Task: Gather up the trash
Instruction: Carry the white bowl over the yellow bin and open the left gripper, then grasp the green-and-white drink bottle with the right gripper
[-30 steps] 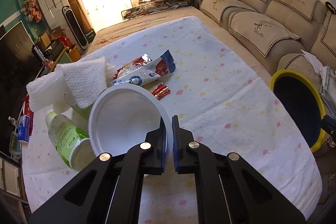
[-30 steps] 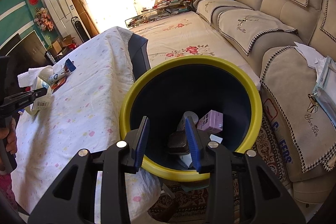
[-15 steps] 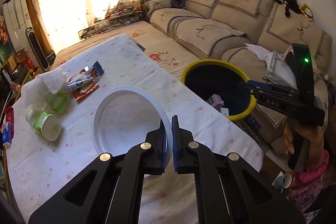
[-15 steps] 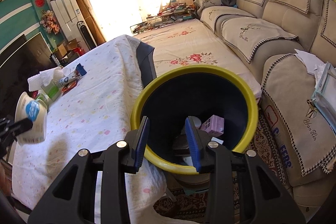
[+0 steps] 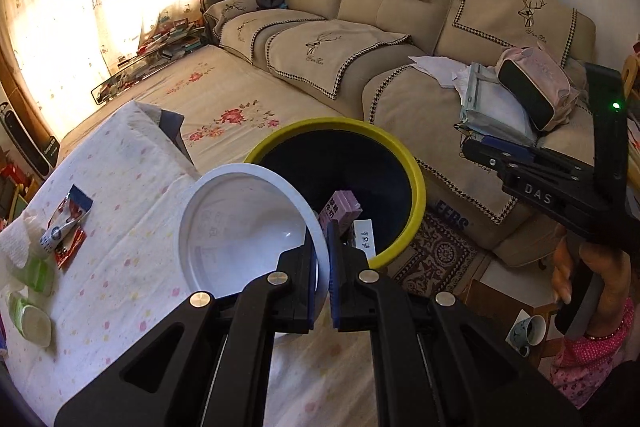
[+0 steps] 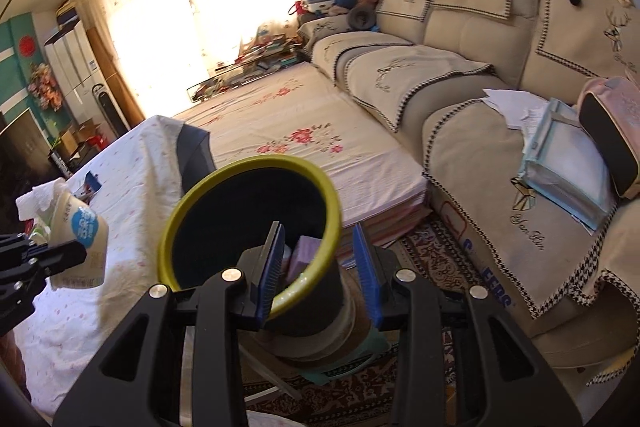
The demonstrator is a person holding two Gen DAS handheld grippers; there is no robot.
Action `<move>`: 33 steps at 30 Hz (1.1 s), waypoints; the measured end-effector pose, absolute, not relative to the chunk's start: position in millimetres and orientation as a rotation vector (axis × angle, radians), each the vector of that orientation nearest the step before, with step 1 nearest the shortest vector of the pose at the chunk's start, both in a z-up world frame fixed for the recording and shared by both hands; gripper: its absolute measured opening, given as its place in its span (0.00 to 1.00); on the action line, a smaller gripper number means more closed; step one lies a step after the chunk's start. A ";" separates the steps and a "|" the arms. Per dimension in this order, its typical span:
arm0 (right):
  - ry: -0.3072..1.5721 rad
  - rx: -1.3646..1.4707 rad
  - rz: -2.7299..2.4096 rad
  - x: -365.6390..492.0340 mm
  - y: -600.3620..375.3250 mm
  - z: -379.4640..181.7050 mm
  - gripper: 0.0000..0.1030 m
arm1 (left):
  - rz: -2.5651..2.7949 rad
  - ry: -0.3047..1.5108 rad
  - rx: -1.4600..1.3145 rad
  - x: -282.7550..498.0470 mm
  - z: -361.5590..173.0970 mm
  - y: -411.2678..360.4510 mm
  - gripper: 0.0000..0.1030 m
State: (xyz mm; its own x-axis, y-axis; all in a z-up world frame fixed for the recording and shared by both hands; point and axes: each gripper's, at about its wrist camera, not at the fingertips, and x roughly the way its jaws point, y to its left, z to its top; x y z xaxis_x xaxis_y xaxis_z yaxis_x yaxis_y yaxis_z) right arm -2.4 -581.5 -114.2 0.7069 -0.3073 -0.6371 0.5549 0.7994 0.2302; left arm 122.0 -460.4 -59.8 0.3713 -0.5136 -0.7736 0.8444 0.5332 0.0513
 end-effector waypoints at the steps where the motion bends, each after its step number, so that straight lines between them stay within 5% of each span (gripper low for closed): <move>1: 0.617 0.436 -0.499 -6.1 -585.9 -115.1 0.33 | -0.916 0.787 0.497 124.5 -62.5 -469.4 0.06; 6: 0.618 0.469 -0.518 -20.3 -604.1 -124.0 0.34 | -0.920 0.828 0.527 139.0 -80.9 -512.5 0.07; 8: 0.619 0.481 -0.525 -22.9 -608.7 -127.1 0.36 | -0.911 0.834 0.521 145.6 -86.1 -524.7 0.15; 10: 0.618 0.490 -0.532 -24.2 -612.2 -129.6 0.39 | -0.892 0.830 0.495 150.4 -86.7 -528.9 0.51; 12: 0.620 0.494 -0.533 -24.0 -613.3 -131.8 0.40 | -0.881 0.809 0.461 150.2 -82.6 -524.6 0.67; 22: 0.661 0.461 -0.435 5.7 -581.9 -135.1 0.43 | -0.774 0.747 0.247 131.7 -46.5 -407.6 0.89; 33: 0.703 0.321 -0.151 69.6 -477.4 -111.9 0.43 | -0.439 0.671 0.026 109.3 -26.8 -208.9 0.93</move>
State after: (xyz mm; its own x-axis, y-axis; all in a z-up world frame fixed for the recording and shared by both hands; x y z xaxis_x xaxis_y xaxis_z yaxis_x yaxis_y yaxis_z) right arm 69.6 -477.4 -111.9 0.7546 -0.0289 -0.6556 0.2428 0.9404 0.2381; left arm 109.3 -208.9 -26.8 0.6954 -0.3850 -0.6068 0.4016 0.9084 -0.1161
